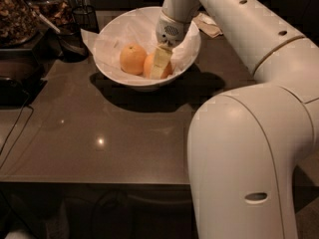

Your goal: Pick orange from white bowl

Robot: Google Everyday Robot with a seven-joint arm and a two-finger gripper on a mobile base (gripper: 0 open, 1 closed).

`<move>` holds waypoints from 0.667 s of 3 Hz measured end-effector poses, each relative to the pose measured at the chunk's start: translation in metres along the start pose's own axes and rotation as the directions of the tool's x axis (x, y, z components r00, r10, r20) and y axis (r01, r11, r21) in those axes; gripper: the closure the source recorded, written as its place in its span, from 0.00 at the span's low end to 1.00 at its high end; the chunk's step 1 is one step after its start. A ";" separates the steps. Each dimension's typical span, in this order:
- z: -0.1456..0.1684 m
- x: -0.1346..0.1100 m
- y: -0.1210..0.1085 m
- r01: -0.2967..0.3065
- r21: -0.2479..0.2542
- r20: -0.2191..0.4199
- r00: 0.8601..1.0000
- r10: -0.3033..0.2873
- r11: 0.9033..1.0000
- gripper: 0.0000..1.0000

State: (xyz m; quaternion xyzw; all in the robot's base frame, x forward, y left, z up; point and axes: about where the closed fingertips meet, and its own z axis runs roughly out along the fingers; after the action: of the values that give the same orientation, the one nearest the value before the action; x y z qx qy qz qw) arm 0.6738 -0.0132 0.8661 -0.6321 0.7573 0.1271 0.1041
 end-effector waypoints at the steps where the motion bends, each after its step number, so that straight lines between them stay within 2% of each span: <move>1: 0.009 -0.002 -0.002 0.002 -0.020 0.009 1.000 -0.001 1.000 0.34; 2: 0.009 -0.002 -0.002 0.002 -0.020 0.009 1.000 -0.001 1.000 0.52</move>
Offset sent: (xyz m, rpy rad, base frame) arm 0.0021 0.0038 -0.0077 0.0113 0.0147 0.0065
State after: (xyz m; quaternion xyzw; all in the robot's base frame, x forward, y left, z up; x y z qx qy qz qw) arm 0.6762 -0.0089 0.8576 -0.6331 0.7550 0.1373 0.1014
